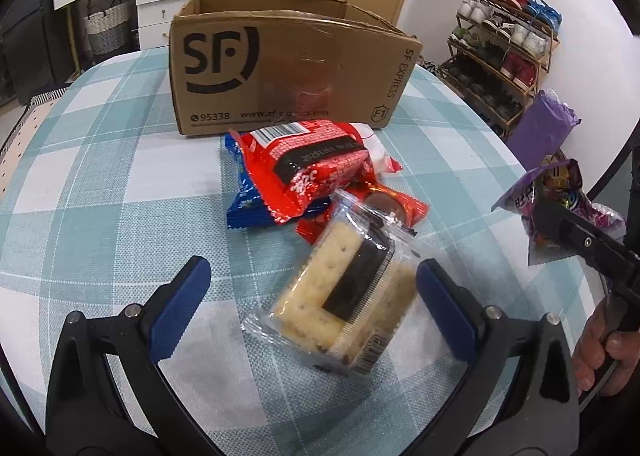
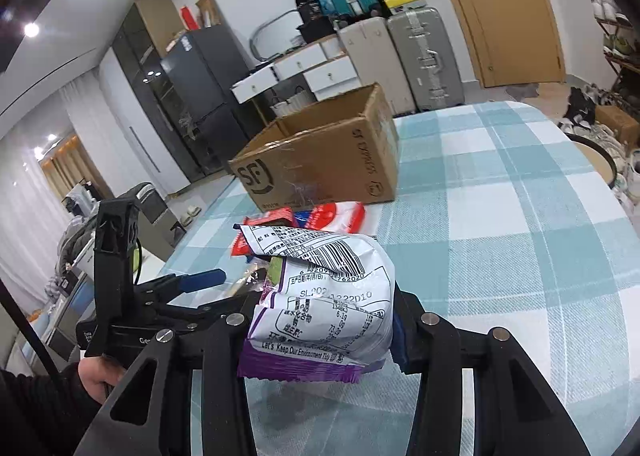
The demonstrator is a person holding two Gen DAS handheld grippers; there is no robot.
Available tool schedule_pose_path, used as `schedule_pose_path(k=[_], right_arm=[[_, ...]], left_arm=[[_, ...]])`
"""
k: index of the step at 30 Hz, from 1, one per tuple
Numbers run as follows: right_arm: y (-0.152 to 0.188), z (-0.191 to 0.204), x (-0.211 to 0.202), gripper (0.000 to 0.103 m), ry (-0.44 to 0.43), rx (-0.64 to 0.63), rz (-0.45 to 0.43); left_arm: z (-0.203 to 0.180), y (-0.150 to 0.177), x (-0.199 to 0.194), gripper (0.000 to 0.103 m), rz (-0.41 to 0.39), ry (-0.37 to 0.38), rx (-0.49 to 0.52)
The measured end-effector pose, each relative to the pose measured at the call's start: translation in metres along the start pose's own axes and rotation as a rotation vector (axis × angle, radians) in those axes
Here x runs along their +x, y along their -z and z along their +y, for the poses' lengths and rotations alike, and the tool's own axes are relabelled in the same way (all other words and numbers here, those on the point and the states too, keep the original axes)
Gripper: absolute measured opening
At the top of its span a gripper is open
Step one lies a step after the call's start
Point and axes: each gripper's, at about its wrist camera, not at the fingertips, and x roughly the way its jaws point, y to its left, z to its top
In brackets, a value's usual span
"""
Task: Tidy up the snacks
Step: 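Grasp the white-purple wrapped bag with the right gripper while the left grasps the cracker pack, then carry the cracker pack and white bag over the SF box and release both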
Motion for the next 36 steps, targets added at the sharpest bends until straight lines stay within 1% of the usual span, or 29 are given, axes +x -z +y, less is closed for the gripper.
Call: schedule_pose_path(k=[3,6,9,12,13,15,22,24,26,30,32,33,36], right_arm=[[0.004,0.000,-0.005,0.044,-0.008,0.015,-0.010],[0.008,0.001,-0.012,0.044,-0.016,0.013,-0.017],[0.013,0.004,-0.020,0.044,-0.016,0.004,-0.026],[0.017,0.004,-0.023,0.045,-0.016,0.010,-0.026],[0.018,0.004,-0.025,0.045,-0.015,0.013,-0.028],[0.020,0.003,-0.027,0.045,-0.014,0.024,-0.028],[0.024,0.001,-0.033,0.045,-0.005,0.033,-0.025],[0.025,0.001,-0.034,0.045,-0.003,0.036,-0.024],[0.025,0.003,-0.035,0.045,-0.001,0.035,-0.025],[0.026,0.007,-0.039,0.045,0.000,0.027,-0.027],[0.027,0.009,-0.041,0.045,0.001,0.023,-0.027],[0.028,0.010,-0.042,0.045,0.001,0.021,-0.028],[0.029,0.014,-0.046,0.045,0.003,0.015,-0.032]], left_arm=[[-0.006,-0.003,0.003,0.103,0.012,-0.005,0.032],[-0.009,-0.003,0.006,0.103,0.029,0.001,0.040],[-0.014,-0.003,0.011,0.103,0.049,-0.037,0.064],[-0.018,-0.004,0.015,0.102,0.067,-0.030,0.078],[-0.019,-0.004,0.017,0.101,0.074,-0.038,0.086],[-0.019,-0.004,0.018,0.097,0.074,-0.040,0.087],[-0.020,-0.004,0.018,0.095,0.077,-0.030,0.083],[-0.019,-0.003,0.015,0.089,0.079,-0.021,0.080],[-0.018,-0.001,0.013,0.087,0.084,-0.018,0.079],[-0.017,0.002,0.012,0.070,0.103,-0.003,0.072],[-0.017,0.004,0.010,0.067,0.106,0.001,0.073],[-0.016,0.005,0.008,0.063,0.104,0.003,0.071],[-0.013,0.008,-0.001,0.061,0.094,0.018,0.054]])
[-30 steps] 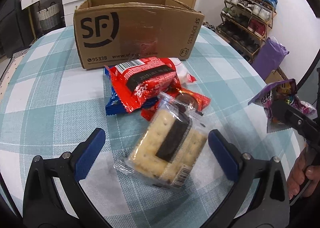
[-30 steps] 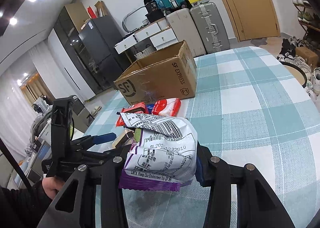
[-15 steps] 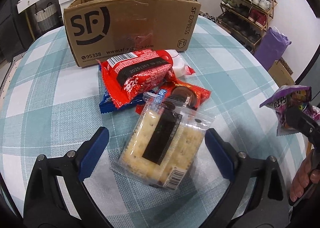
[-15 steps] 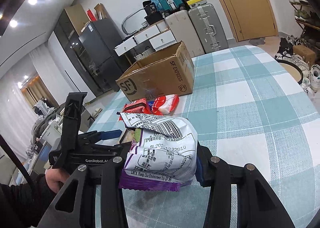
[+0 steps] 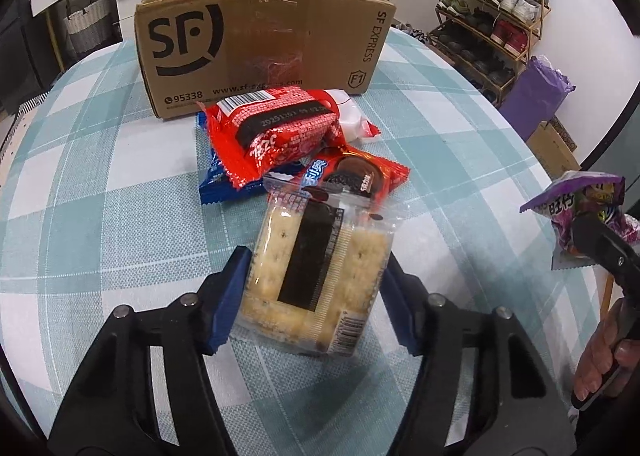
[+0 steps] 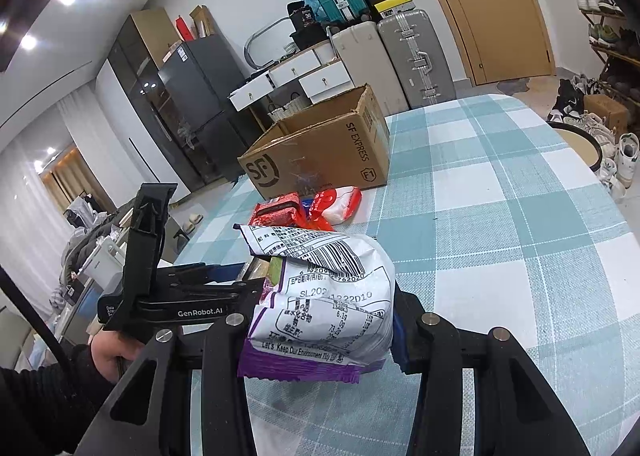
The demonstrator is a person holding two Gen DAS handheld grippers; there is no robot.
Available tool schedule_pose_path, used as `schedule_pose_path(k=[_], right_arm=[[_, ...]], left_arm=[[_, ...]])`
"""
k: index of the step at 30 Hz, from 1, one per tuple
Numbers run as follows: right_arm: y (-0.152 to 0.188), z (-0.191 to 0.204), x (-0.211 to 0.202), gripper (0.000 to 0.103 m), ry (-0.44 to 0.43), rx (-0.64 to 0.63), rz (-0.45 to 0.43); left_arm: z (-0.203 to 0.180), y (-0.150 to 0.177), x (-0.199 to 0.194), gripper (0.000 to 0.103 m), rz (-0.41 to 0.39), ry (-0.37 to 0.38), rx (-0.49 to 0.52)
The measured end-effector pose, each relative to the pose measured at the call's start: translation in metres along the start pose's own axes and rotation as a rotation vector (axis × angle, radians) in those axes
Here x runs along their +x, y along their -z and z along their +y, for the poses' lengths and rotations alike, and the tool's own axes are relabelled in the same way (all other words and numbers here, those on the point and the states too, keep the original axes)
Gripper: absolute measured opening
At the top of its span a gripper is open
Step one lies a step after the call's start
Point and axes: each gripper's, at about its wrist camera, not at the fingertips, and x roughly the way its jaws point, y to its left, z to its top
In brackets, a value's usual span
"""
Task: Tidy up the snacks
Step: 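Carry the cracker pack and white bag over the SF box and release both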
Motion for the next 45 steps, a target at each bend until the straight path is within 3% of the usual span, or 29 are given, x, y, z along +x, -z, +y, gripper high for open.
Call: schedule_pose_path(k=[22,28,37,45], right_arm=[[-0.001,0.064,-0.038,0.045,-0.032,-0.112,-0.039],[-0.011,0.072,-0.043,0.045,-0.082,-0.093,-0.044],[-0.057,0.079,-0.049,0.045,-0.132,-0.098,-0.048],[-0.121,0.083,-0.057,0.045,-0.200,-0.094,-0.052]], left_arm=[[0.009,0.034,-0.104,0.059,-0.178,-0.009,-0.008],[0.012,0.029,-0.135,0.059,-0.230,0.033,-0.026],[0.016,-0.012,-0.168,0.059,-0.224,0.060,-0.031],[0.023,-0.071,-0.208,0.059,-0.284,0.064,-0.013]])
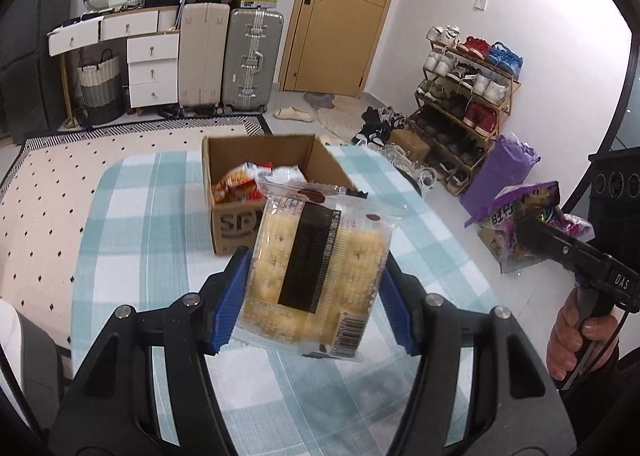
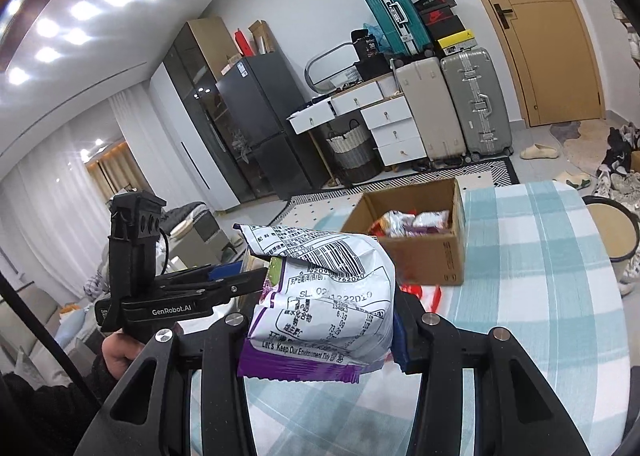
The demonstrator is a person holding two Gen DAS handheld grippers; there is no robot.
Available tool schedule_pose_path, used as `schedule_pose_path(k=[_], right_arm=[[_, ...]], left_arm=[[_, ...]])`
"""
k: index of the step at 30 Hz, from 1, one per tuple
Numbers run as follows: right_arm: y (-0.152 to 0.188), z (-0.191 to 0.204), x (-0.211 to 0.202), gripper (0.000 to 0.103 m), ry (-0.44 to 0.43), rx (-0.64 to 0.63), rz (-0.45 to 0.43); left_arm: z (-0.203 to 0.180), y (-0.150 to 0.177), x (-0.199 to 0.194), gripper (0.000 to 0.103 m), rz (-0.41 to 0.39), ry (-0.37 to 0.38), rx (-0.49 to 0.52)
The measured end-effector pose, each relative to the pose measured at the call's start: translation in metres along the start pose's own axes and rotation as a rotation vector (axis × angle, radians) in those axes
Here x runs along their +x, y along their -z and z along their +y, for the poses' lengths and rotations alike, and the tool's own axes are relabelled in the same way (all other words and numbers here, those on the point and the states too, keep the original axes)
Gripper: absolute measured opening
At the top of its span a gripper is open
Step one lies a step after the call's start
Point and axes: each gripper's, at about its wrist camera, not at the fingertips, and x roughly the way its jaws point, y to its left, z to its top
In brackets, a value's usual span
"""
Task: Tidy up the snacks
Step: 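Carry the cracker pack and white bag over the SF box and release both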
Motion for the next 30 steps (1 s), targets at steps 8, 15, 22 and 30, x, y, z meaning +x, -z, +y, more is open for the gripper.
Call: schedule_pose_path(k=[8,15,22,30], right_arm=[[-0.069,0.003,0.007,0.045,-0.048,-0.008,0.033],[-0.127,0.001,0.042,0.045,-0.054,-0.045,0.040],[-0.169,-0.021,0.112,0.045,-0.030,-0.077,0.095],[-0.160,-0.088,0.213,0.045,0.034,-0.002,0.240]], left_arm=[[0.002,-0.070,-0.006,0.059,-0.037,0.043,-0.009],[0.008,-0.131,0.015,0.059,-0.023,0.044,-0.028],[0.017,-0.193,0.063,0.059,-0.010,0.009,-0.016],[0.065,-0.196,0.177,0.059,0.136,-0.041,-0.113]])
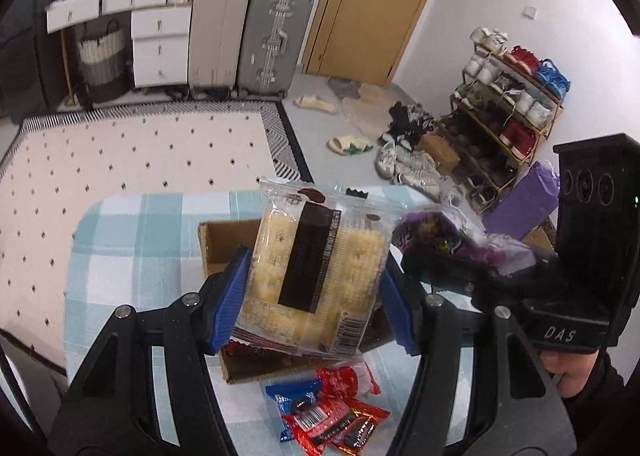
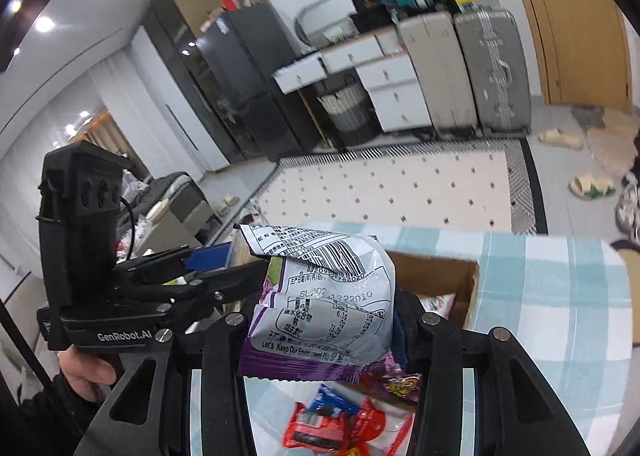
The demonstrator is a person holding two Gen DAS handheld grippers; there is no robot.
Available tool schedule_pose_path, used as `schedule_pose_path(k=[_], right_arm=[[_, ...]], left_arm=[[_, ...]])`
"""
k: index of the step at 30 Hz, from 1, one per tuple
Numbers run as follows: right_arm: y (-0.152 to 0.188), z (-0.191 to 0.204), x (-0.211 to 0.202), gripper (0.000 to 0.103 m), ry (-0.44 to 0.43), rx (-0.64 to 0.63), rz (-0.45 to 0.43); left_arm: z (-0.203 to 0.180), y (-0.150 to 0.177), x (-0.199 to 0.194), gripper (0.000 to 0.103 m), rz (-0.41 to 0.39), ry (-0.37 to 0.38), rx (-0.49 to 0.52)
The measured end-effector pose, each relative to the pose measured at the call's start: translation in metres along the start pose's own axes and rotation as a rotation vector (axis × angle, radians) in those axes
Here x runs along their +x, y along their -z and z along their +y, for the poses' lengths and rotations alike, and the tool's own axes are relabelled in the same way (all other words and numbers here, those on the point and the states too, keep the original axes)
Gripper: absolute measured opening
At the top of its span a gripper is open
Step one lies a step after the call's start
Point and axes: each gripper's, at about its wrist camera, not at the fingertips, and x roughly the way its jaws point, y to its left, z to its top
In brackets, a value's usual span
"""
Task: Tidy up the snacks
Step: 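Carry the cracker pack and white bag over the SF box and release both, then move both grippers back toward the remaining red snack packs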
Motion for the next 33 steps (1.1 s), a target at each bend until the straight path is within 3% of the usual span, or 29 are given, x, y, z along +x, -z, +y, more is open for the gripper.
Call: schedule_pose_path(k=[6,9,13,20,23,26,33], right_arm=[[0.012,-0.029,0.045,0.045,0.024,-0.002,0.082],[0.018,-0.039,0.056,0.045,0.021,0.003,0.096],[0.022,-0.045,0.071,0.045,0.045,-0.025,0.108],[0.024,-0.051,0.075,0.053,0.079,-0.042,0.092],[0.025,-0.051,0.069,0.060,0.062,-0.039,0.084],[0.029,-0.048,0.053,0.077,0.059,-0.047,0.038],[0.043,-0.040,0.004,0.080,0.047,-0.047,-0.056]], left_arm=[[0.018,0.018,0.069,0.059,0.076,-0.009,-0.021],[0.027,0.025,0.089,0.059,0.092,-0.001,-0.037],[0.027,0.028,0.104,0.059,0.083,-0.046,-0.007],[0.035,0.031,0.109,0.059,0.098,-0.067,-0.022],[0.035,0.035,0.110,0.070,0.131,-0.062,-0.019],[0.033,0.041,0.097,0.076,0.094,-0.072,-0.003],[0.016,0.062,0.037,0.080,-0.013,-0.093,0.023]])
